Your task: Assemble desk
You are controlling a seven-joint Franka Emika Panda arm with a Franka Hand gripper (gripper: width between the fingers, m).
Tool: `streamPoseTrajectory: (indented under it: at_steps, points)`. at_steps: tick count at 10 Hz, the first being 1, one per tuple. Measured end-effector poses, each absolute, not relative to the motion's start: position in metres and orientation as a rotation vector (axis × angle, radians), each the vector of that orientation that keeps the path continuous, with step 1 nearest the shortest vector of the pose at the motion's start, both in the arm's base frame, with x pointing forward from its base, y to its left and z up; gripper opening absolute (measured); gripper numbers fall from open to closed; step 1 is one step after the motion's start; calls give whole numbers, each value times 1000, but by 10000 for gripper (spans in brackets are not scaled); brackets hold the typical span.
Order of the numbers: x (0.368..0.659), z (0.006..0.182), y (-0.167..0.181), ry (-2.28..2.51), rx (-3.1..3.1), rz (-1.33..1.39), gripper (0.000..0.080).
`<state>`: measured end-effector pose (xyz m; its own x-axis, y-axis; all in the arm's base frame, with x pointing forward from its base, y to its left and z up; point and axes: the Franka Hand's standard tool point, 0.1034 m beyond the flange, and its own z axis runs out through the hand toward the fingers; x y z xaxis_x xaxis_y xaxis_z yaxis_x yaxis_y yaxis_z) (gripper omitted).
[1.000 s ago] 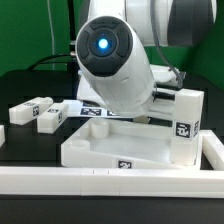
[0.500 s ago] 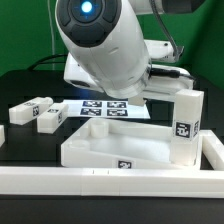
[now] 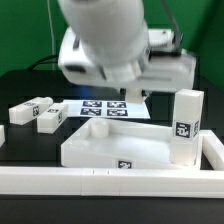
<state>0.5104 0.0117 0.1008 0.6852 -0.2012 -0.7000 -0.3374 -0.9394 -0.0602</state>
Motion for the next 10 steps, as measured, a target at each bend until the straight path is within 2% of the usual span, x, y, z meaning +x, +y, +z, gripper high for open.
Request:
streamPoseTrajectory:
  at_steps: [3,8,10]
  points:
    - [540,125,4,425,-2799,841,289]
    - [555,126,5,459,-2943,283,289]
    - [575,152,-5,408,-2977,78,289]
